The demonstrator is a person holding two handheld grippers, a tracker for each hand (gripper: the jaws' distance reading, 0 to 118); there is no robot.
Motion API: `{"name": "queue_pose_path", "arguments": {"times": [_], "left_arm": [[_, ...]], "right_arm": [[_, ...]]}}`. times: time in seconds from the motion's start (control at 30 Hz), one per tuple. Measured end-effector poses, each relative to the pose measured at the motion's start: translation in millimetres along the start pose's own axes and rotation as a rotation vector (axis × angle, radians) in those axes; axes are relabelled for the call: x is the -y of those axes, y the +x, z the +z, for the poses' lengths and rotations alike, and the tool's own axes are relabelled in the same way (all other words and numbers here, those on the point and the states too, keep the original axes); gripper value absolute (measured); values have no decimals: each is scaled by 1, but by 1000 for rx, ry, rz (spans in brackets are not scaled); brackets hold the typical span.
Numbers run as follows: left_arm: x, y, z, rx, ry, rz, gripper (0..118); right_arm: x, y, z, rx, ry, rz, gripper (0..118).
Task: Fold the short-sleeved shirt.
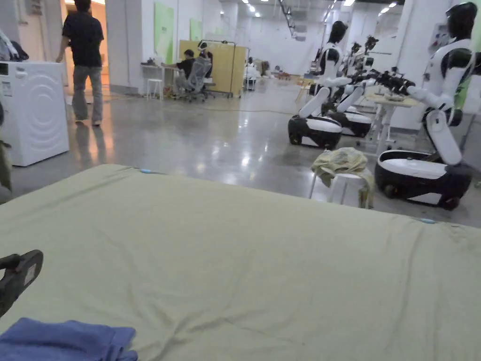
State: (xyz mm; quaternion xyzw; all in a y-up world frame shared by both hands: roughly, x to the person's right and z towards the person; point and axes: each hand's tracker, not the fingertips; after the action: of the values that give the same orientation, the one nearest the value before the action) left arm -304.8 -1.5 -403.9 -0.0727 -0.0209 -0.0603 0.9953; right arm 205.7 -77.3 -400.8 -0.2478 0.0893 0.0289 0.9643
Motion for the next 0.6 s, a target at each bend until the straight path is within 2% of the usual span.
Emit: {"name": "queue_pose_path", "arguments": {"times": [0.03,0.13,0.27,0.3,0.33,0.37,0.4,0.47,0.5,0.6], "left_arm": [[-1,16,6,-17,63,-17,67],[-2,58,23,69,161,2,67],[11,83,22,140,143,79,65],[11,89,22,148,137,79,58],[15,97,25,178,162,62,44],[19,103,31,195,214,43,23],[19,108,33,191,201,24,12],[18,121,35,156,172,10,10],[21,122,35,178,162,1,4],[23,128,37,174,137,39,4]], "right_arm": [[-3,3,9,-6,3,-30,0],[-4,9,32,32,78,-58,0],[4,7,55,86,189,-53,0],[8,6,58,91,212,-52,0],[12,6,61,99,229,-54,0],[16,4,63,118,259,-55,0],[19,3,65,129,273,-56,0],[25,3,67,137,284,-65,0],[27,3,68,138,293,-74,0],[30,5,71,129,316,-111,0]]}}
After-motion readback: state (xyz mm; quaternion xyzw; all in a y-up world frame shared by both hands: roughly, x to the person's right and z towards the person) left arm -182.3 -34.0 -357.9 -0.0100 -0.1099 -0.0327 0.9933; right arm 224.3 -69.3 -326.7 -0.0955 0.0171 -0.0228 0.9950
